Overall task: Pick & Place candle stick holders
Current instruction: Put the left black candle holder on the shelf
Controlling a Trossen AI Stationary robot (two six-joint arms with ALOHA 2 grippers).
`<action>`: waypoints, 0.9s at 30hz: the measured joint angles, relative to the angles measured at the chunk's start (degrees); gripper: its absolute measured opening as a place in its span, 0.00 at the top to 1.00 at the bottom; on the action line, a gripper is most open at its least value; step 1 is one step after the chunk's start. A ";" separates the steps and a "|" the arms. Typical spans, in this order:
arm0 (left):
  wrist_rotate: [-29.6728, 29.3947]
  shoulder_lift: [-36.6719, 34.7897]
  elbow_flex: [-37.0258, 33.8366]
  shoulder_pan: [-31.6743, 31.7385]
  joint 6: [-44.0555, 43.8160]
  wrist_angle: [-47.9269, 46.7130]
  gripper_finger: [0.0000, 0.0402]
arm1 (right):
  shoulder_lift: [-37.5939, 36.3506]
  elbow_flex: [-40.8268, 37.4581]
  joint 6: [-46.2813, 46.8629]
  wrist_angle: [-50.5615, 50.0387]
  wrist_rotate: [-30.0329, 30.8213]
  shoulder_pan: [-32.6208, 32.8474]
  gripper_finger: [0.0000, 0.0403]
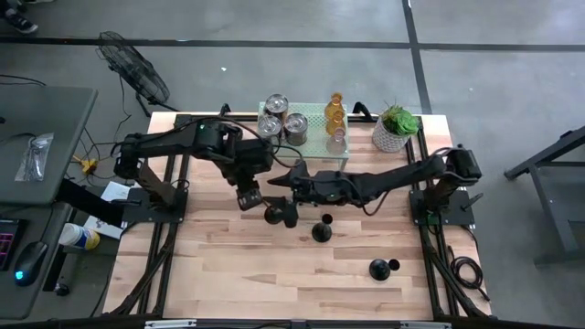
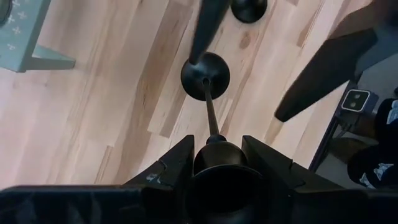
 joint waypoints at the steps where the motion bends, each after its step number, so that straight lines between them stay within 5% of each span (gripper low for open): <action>1: -0.02 0.08 0.00 0.00 0.02 -0.08 0.71 | 0.35 0.37 0.02 0.05 -0.01 -0.15 0.39; 27: -0.79 0.22 -0.11 0.00 1.21 0.12 0.71 | 4.08 0.66 -0.08 0.08 -1.71 -0.78 0.39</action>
